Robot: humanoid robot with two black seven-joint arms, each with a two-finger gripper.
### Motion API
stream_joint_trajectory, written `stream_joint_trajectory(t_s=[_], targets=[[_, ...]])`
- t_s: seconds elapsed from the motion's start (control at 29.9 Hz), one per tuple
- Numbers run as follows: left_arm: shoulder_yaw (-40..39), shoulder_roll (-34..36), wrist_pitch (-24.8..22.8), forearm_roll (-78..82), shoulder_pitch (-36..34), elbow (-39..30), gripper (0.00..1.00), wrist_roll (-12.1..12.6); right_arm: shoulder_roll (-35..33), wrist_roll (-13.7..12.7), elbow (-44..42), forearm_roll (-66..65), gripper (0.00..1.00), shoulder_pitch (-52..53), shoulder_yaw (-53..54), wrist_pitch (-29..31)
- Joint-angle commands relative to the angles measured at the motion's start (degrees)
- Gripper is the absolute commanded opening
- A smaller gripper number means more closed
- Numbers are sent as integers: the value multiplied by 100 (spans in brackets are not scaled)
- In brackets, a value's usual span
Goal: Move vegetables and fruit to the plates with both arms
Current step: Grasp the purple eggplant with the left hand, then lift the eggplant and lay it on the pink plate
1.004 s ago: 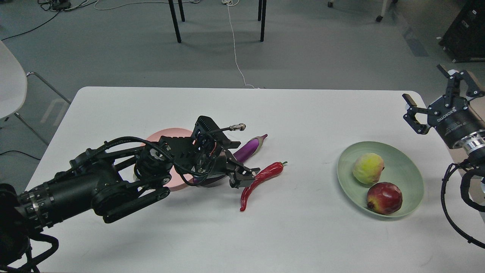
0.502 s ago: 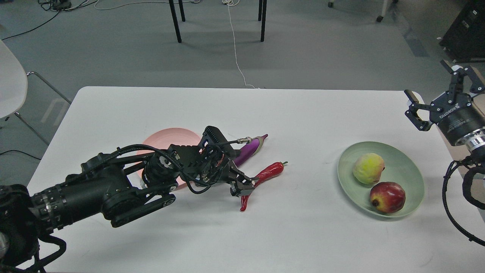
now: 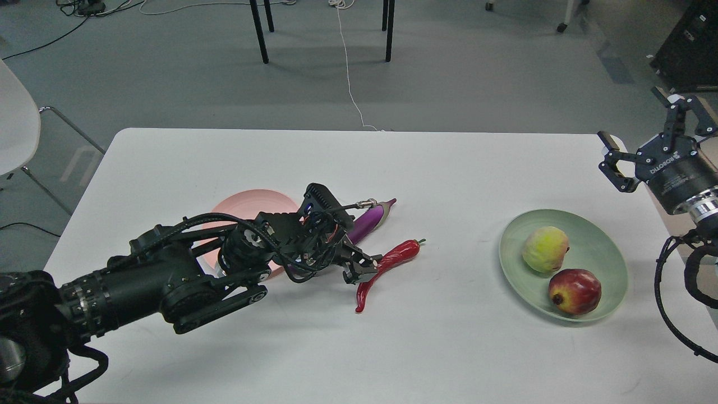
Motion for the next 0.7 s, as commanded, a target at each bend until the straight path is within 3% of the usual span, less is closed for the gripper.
stream_joint_trajectory(t_s=[0.0, 0.2, 0.37, 0.67], targets=[[-9, 11, 17, 0, -58, 91, 89, -48, 35, 0, -14, -7, 98, 6, -4, 0], [0, 20, 18, 0, -14, 109, 55, -48, 44, 0, -6, -7, 98, 42, -4, 0], [35, -24, 26, 0, -14, 293, 35, -48, 18, 0, -6, -7, 98, 59, 5, 0], [35, -33, 26, 0, -49, 329, 24, -13, 44, 0, -6, -7, 98, 59, 5, 0]])
